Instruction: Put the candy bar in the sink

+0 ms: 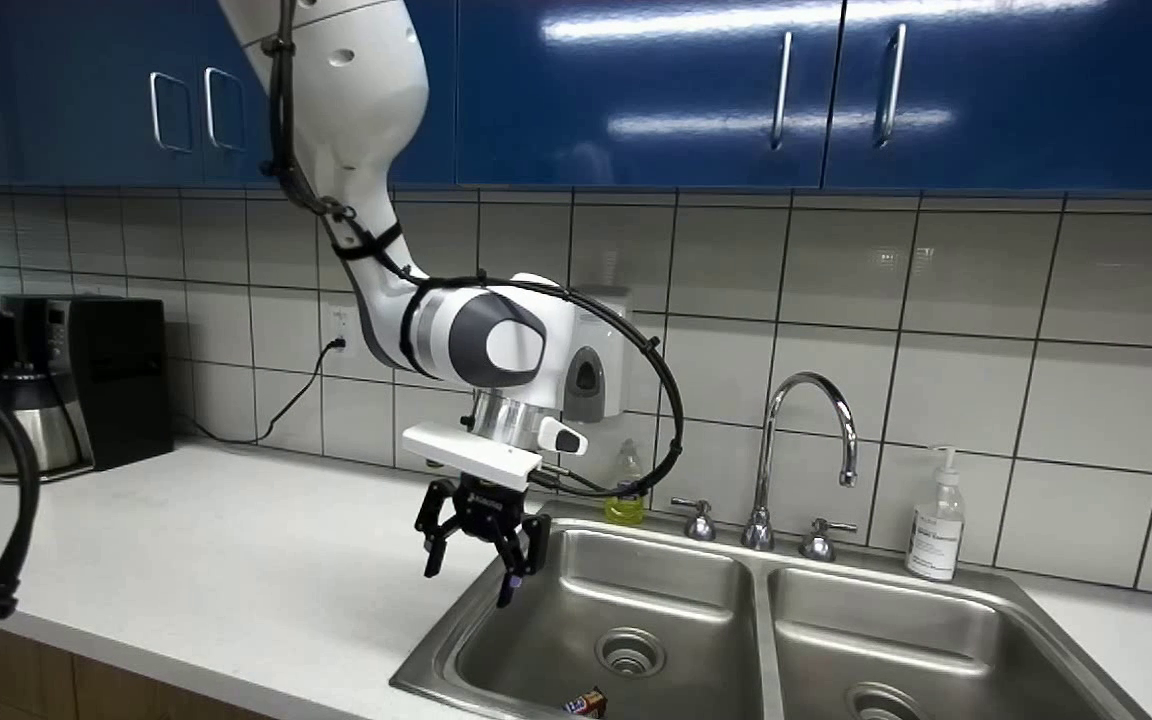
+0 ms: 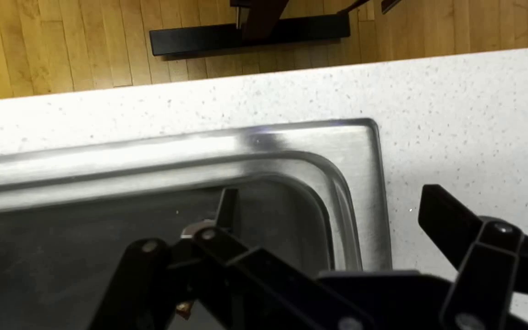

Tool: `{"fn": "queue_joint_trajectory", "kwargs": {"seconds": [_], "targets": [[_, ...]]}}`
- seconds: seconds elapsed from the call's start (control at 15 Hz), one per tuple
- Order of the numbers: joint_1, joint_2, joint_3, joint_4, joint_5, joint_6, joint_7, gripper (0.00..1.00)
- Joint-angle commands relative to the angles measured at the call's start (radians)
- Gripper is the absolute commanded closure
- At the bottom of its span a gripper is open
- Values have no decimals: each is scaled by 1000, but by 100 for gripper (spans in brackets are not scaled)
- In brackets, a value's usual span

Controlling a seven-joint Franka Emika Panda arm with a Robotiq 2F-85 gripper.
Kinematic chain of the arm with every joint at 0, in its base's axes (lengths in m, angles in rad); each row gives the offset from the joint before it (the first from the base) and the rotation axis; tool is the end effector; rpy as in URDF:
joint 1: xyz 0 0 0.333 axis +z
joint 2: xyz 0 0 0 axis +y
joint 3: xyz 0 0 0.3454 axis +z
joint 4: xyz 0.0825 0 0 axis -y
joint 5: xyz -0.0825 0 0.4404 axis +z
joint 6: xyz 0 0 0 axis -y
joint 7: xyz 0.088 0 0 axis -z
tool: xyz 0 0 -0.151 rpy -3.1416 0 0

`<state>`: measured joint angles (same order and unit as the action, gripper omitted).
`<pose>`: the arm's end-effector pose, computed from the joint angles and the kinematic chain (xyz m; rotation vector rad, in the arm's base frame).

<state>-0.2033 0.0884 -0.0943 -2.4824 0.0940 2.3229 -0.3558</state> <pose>0.4490 -0.1340 0.1761 -2.9954 0.0228 0.3271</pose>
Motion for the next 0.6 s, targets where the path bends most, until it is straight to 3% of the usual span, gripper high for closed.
{"fn": "queue_joint_trajectory", "kwargs": {"seconds": [0.0,0.33,0.4,0.53], "targets": [[11,-143,-23,-108,-40,-31,-35,0],[21,-259,-34,-179,-83,-80,-27,0],[26,-178,-38,-137,-53,-42,-22,0],[32,-214,-44,-156,-63,-59,-21,0]]}}
